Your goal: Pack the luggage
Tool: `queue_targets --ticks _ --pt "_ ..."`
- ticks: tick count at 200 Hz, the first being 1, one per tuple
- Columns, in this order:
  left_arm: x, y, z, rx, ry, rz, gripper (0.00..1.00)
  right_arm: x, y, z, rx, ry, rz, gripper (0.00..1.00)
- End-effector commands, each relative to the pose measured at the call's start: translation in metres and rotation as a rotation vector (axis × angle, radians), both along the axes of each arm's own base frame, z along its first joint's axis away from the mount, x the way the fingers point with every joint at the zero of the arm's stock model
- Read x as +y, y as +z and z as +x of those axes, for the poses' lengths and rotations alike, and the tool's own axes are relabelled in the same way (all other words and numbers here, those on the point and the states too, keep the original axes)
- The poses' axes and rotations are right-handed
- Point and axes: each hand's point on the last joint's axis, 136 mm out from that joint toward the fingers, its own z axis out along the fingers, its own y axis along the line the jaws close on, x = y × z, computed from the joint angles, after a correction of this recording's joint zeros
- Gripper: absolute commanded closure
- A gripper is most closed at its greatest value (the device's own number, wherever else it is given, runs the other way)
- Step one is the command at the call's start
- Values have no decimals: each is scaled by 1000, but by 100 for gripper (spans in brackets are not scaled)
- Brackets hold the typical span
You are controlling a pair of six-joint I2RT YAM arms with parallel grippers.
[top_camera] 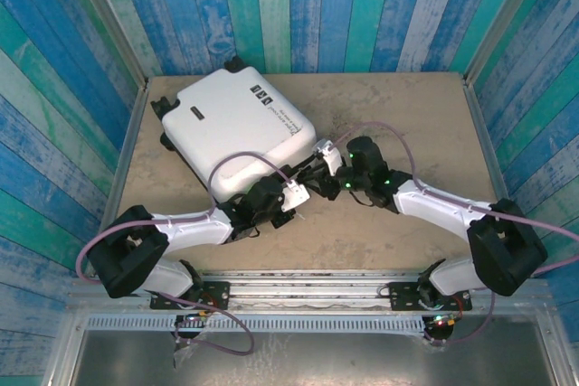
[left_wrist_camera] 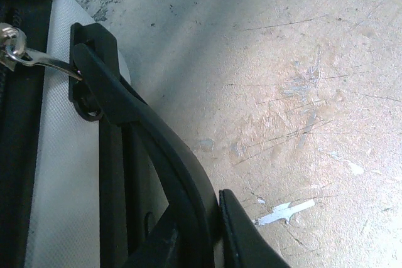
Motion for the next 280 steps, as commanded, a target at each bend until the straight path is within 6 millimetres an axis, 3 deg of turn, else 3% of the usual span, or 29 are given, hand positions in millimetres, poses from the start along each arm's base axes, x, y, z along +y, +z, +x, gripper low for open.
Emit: queue_targets --ticks 1,41,87,129,156,176,205,225,249,280 --pt "-57 53 -35 58 -220 -348 100 -4 -11 0 62 -31 -20 57" --pt "-57 58 -35 49 -223 -357 100 -6 -22 8 37 -71 -59 54" --pt "-62 57 -36 57 -241 -357 100 16 -19 16 -8 -12 -16 51" --pt "-66 54 -35 58 -259 -340 100 46 -5 5 -2 111 70 62" --pt "-66 55 -35 56 -261 -343 100 52 -1 -8 44 165 132 70" --pt "-66 53 -35 61 -259 -342 100 47 -5 -11 56 148 119 70" --pt "-66 57 -34 54 -256 -348 100 19 -21 -4 10 34 -22 71" --pt "-65 58 -36 54 -259 -355 100 1 -32 2 35 2 -69 65" --pt "-66 57 -37 62 -263 -359 100 -12 -26 11 69 -9 20 57" --pt "-67 58 -37 62 -268 -364 100 -7 -23 15 67 37 50 51"
